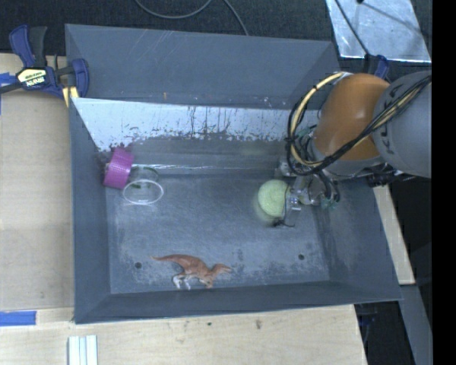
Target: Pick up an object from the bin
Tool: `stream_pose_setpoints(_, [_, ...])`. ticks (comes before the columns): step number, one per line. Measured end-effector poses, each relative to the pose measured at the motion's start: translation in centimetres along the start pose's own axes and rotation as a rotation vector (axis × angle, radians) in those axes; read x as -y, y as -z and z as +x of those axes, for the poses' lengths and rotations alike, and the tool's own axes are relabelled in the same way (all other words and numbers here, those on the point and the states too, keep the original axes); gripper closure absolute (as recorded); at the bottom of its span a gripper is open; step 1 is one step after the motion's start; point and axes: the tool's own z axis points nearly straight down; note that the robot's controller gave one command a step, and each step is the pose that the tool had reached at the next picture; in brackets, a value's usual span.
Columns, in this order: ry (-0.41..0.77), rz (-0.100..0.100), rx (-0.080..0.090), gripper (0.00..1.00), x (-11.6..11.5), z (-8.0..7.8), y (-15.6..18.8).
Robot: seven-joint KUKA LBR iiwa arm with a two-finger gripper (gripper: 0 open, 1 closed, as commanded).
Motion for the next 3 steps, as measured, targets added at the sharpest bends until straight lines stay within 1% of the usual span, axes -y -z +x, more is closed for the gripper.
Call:
stream_pose_setpoints(1, [0.301,-0.007,-0.001,1.0,5.66,-3.38,-0.04])
stream_pose_setpoints(3, [0.302,-0.007,-0.004,1.0,5.64,-3.25,0.34])
